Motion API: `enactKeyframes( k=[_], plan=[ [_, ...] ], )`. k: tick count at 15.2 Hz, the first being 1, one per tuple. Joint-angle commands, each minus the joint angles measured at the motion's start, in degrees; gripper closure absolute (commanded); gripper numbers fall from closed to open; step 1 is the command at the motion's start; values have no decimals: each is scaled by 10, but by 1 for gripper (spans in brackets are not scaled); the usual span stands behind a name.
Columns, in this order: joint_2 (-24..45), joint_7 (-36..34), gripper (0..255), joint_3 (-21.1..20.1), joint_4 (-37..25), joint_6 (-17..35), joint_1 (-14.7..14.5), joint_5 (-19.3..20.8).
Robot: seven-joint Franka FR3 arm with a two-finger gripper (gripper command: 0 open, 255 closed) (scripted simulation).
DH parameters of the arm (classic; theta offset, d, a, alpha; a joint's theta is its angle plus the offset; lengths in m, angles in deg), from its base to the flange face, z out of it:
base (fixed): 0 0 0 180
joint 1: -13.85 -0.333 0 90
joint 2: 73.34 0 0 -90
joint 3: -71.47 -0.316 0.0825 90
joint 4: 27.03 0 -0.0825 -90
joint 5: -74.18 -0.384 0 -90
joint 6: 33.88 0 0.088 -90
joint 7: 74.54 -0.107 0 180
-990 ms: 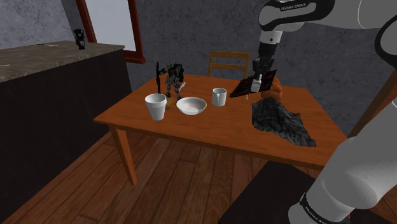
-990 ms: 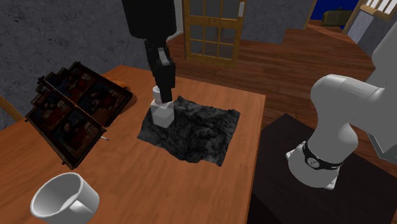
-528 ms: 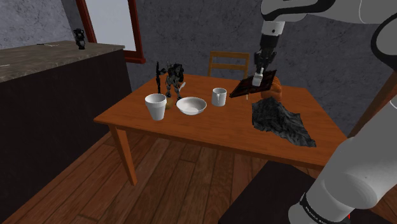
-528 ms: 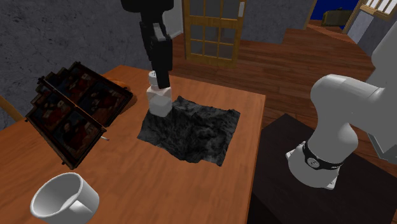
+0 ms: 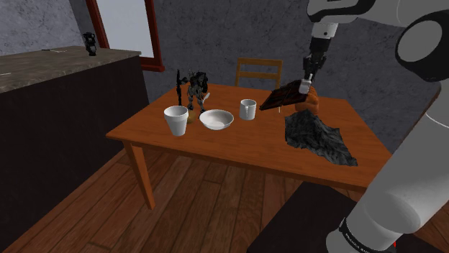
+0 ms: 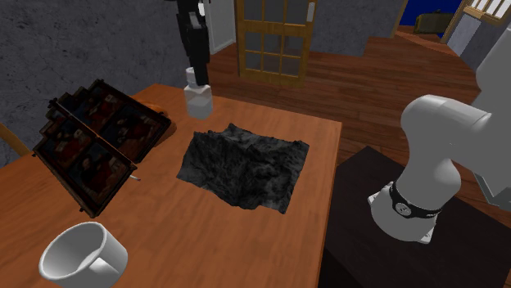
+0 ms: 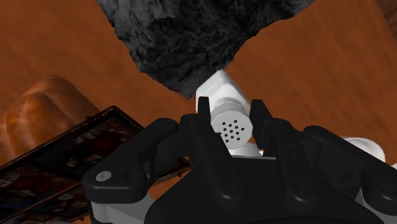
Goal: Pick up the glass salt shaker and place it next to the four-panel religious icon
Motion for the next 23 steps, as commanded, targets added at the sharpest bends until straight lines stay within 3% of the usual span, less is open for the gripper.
enactKeyframes(
  k=[1, 6, 10, 14, 17, 23],
  plan=[
    [28, 37, 255, 19, -28, -5, 16, -14],
    [106, 125, 255, 57, -110, -27, 71, -62],
    [185, 192, 255, 74, -200, -57, 136, -113],
    [278, 247, 255, 76, -325, -105, 225, -171],
    [362, 270, 255, 63, -462, -160, 312, -218],
    [324, 277, 255, 71, -344, -84, 268, -195]
  ],
)
